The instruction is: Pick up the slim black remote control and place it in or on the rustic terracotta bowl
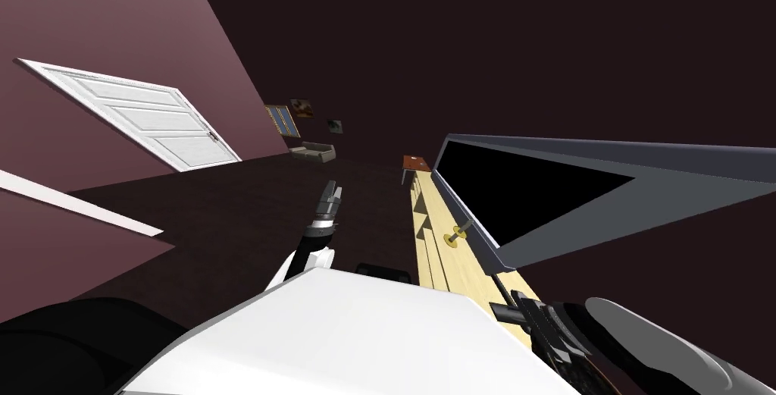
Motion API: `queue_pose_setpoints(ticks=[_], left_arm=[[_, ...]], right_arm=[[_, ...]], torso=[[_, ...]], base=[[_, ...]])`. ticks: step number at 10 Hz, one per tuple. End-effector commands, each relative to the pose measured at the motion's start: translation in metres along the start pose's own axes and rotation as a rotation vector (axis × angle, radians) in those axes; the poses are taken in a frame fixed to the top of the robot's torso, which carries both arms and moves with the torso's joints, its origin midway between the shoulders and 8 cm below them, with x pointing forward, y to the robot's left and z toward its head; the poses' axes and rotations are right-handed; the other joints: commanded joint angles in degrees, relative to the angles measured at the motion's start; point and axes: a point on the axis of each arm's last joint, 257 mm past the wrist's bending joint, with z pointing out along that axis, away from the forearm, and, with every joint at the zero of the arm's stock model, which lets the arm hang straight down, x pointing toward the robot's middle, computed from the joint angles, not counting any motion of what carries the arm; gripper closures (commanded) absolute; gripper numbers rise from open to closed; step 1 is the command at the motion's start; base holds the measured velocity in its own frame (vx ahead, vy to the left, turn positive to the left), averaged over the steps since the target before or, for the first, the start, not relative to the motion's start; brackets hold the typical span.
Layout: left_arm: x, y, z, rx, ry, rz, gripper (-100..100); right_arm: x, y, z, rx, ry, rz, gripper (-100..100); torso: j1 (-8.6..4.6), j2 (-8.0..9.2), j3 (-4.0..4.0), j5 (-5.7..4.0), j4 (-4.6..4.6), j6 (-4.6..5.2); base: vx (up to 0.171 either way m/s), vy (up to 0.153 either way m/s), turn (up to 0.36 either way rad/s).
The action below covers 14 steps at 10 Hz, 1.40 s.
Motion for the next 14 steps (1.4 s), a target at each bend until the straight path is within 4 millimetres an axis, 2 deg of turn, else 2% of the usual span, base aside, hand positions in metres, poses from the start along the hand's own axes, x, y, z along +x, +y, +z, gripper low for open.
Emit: queue_pose_setpoints(ticks=[1,3,4,6,7,8,12,13,14], left_arm=[[0.000,0.000,0.000,0.000,0.000,0.000,0],[0.000,0.000,0.000,0.000,0.000,0.000,0],[0.000,0.000,0.000,0.000,0.000,0.000,0],[0.000,0.000,0.000,0.000,0.000,0.000,0],[0.000,0.000,0.000,0.000,0.000,0.000,0],[0.000,0.000,0.000,0.000,0.000,0.000,0],[0.000,0.000,0.000,0.000,0.000,0.000,0],[0.000,0.000,0.000,0.000,0.000,0.000,0],[0.000,0.000,0.000,0.000,0.000,0.000,0]], right_arm=[[0.022,0.002,-0.008,0.005,0.055,0.039,100],[0.040,0.005,-0.016,0.006,0.099,0.063,100],[0.063,0.010,-0.025,0.007,0.154,0.092,100],[0.077,0.014,-0.032,0.007,0.191,0.110,100],[0.070,0.014,-0.030,0.005,0.176,0.101,100],[0.072,0.014,-0.031,0.006,0.182,0.103,-100],[0.072,0.014,-0.031,0.005,0.181,0.103,-100],[0.072,0.014,-0.031,0.005,0.181,0.103,0],[0.077,0.009,-0.043,0.002,0.182,0.077,-100]], torso=[[0.00,0.00,0.00,0.00,0.00,0.00],[-0.10,0.20,0.11,0.01,0.03,0.08],[-0.09,0.06,0.04,0.03,0.02,0.06],[-0.15,0.24,0.14,0.04,0.06,0.12],[-0.09,0.08,0.06,0.04,0.04,0.11],[0.15,-0.21,-0.10,0.03,-0.02,0.05],[0.43,-0.56,-0.32,0.11,-0.11,0.02],[0.43,-0.57,-0.32,0.11,-0.11,0.02],[0.43,-0.58,-0.32,0.11,-0.11,0.02]], base=[[-0.168,-0.083,0.086],[-0.158,-0.104,0.056],[-0.178,-0.107,0.089],[-0.162,-0.117,0.045],[-0.048,-0.050,0.001],[-0.013,-0.012,-0.004],[-0.002,-0.001,0.000],[0.000,0.000,0.000],[0.043,0.035,-0.198]])
